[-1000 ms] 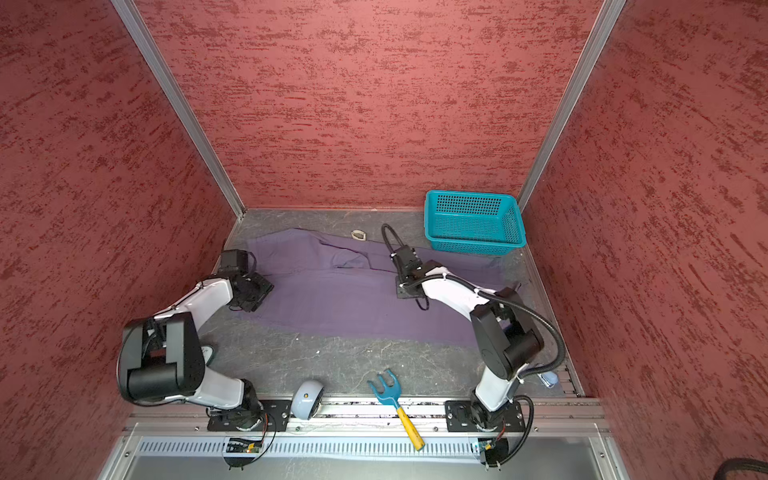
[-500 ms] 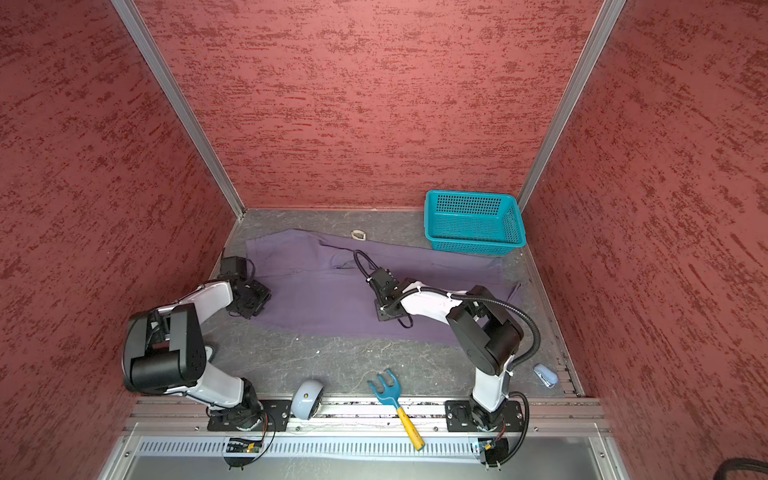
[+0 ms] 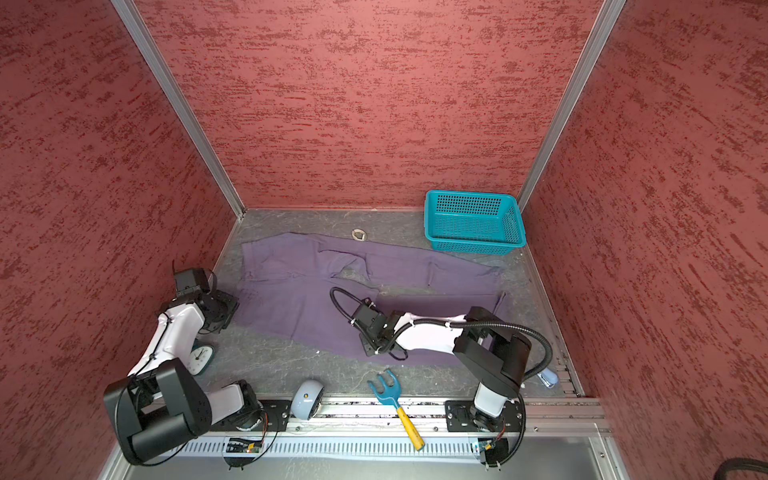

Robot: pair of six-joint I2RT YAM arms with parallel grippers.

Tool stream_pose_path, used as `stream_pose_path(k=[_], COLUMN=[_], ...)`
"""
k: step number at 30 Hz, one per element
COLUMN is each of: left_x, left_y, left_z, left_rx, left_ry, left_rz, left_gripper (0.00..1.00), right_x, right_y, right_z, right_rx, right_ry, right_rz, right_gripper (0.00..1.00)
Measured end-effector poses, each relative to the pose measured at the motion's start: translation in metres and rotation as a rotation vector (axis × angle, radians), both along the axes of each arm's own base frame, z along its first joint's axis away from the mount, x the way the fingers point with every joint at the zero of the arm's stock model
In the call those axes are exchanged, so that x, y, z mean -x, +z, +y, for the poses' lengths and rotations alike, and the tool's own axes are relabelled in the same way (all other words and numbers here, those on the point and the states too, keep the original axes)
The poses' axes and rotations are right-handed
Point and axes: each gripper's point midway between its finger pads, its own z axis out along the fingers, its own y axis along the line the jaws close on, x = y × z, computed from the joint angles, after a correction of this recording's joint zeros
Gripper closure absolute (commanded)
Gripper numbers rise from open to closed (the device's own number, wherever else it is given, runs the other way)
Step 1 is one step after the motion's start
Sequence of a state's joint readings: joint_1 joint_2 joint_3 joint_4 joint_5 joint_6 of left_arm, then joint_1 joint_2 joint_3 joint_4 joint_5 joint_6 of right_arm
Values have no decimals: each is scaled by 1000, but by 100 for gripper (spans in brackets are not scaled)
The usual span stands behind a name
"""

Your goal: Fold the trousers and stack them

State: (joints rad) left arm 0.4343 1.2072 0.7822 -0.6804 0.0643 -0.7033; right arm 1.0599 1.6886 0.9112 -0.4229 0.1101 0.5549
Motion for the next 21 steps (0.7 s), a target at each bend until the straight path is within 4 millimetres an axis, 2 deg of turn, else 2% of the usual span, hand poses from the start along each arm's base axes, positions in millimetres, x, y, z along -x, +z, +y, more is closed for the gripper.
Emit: stream_pose_path(k=[4,8,11,16,18,21], left_x=[-32,-78,-112,-163,-178,-190], left_y=[12,7,-5,-26,-35,-46], left_z=[-21,-55,-75,-94,-100,-105], left_rx=[-24,-17,-4,19,29,47], left_ry=[-105,-228,-284,-331,-344,-357], left_rz=[-5,22,44,63,65,69], left_gripper=[56,56,56,57,57,57], right_x=[6,-12,-44,-113,-137,-164], right_y=[0,3,16,61,75,80], right_z=[-10,-42,-79,-141,-162,-183], right_rx=[32,110,129,49,19,-10], right_ry=[-10,-89,-213,-467,-550,-633], right_rz=[1,3,-9,-84,-110,-114], right_gripper=[69,69,67,66,67,68])
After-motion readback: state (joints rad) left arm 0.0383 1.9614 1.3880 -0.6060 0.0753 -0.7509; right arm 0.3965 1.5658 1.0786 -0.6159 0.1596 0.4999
